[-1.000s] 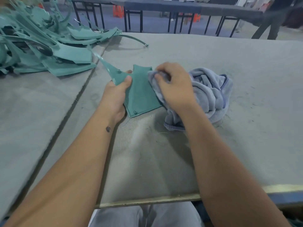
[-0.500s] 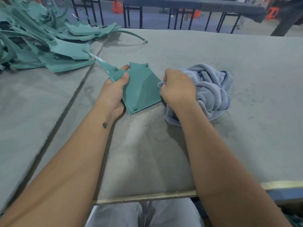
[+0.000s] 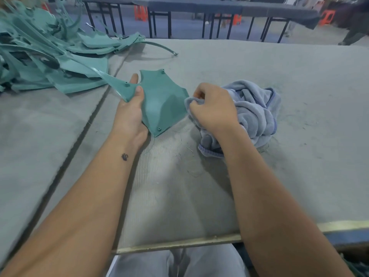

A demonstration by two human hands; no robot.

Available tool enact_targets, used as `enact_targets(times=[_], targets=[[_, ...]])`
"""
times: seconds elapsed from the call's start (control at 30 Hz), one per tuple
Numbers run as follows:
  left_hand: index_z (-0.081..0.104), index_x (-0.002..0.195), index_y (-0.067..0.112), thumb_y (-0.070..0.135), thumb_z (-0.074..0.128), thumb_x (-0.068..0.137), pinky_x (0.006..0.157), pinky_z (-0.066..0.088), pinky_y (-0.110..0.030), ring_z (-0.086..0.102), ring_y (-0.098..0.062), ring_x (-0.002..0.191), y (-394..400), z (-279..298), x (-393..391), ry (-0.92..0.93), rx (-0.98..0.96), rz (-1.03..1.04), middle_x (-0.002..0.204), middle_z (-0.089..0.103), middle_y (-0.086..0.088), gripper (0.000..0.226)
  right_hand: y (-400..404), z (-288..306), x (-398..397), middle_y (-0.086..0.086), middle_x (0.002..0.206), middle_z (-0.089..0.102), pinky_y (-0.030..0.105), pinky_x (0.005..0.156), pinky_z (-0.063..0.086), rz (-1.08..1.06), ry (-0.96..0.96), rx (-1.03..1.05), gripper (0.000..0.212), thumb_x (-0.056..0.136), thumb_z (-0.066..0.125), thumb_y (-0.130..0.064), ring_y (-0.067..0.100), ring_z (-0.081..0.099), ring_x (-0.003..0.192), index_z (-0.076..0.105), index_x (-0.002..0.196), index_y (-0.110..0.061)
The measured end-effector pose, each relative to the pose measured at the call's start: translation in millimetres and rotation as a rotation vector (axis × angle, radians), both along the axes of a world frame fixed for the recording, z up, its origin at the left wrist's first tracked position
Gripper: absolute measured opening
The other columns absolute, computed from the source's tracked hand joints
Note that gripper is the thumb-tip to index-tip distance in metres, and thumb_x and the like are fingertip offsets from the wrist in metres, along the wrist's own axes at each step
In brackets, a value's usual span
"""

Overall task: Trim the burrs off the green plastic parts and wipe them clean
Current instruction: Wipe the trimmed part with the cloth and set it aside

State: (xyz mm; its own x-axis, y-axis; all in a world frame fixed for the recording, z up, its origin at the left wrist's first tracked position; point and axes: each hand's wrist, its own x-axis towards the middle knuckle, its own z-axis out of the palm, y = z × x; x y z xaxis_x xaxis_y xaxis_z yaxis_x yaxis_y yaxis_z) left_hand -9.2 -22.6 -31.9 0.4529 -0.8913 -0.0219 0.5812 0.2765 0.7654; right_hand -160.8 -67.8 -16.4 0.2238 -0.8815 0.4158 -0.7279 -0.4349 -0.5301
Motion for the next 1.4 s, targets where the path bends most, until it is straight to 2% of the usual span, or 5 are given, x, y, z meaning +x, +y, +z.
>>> enact_targets(times=[0.2, 0.4, 0.67, 1.03, 1.4], targets=[[0.046, 0.141, 0.028, 0.018, 0.036, 0.106, 0.088, 0.057, -0.042, 0.069, -0.022, 0.105, 1, 3, -17, 0.043, -0.094, -0.108, 0.113, 0.07, 0.0, 0.038, 2, -4, 15, 0.004, 0.078, 0.061, 0.03, 0.056, 0.039, 0.096, 0.348, 0.016, 0.017, 0.088, 0.054, -0.027, 0.028, 0.057, 0.074, 0.06, 0.081, -0.012], [0.043, 0.145, 0.023, 0.018, 0.038, 0.105, 0.088, 0.057, -0.042, 0.069, -0.023, 0.104, -2, 2, -13, 0.077, -0.075, -0.017, 0.128, 0.064, -0.006, 0.04, 15, -5, 31, -0.003, 0.073, 0.058, 0.03, 0.058, 0.04, 0.298, 0.283, -0.003, 0.017, 0.086, 0.061, -0.03, 0.021, 0.054, 0.074, 0.055, 0.073, -0.021], [0.046, 0.142, 0.026, 0.02, 0.04, 0.104, 0.096, 0.052, -0.046, 0.065, -0.02, 0.112, 1, 1, -8, 0.069, -0.044, -0.092, 0.129, 0.063, 0.002, 0.039, -4, -4, 13, 0.001, 0.084, 0.049, 0.033, 0.061, 0.033, -0.062, 0.217, 0.012, 0.012, 0.096, 0.05, -0.02, 0.024, 0.046, 0.077, 0.045, 0.086, -0.016], [0.043, 0.145, 0.013, 0.022, 0.04, 0.105, 0.088, 0.057, -0.04, 0.069, -0.025, 0.105, -8, -5, -1, 0.108, -0.046, 0.03, 0.126, 0.065, -0.011, 0.041, 25, -4, 37, -0.006, 0.075, 0.066, 0.036, 0.073, 0.05, 0.497, 0.028, 0.121, 0.007, 0.079, 0.069, -0.009, 0.015, 0.061, 0.076, 0.072, 0.076, -0.014], [0.046, 0.142, 0.022, 0.019, 0.036, 0.106, 0.073, 0.06, -0.038, 0.072, -0.021, 0.087, -17, -11, 7, 0.21, -0.045, 0.084, 0.118, 0.066, -0.001, 0.038, 24, 3, 32, -0.015, 0.065, 0.058, 0.028, 0.07, 0.049, 0.429, 0.22, 0.115, 0.019, 0.074, 0.065, -0.019, 0.012, 0.059, 0.082, 0.078, 0.081, -0.031]])
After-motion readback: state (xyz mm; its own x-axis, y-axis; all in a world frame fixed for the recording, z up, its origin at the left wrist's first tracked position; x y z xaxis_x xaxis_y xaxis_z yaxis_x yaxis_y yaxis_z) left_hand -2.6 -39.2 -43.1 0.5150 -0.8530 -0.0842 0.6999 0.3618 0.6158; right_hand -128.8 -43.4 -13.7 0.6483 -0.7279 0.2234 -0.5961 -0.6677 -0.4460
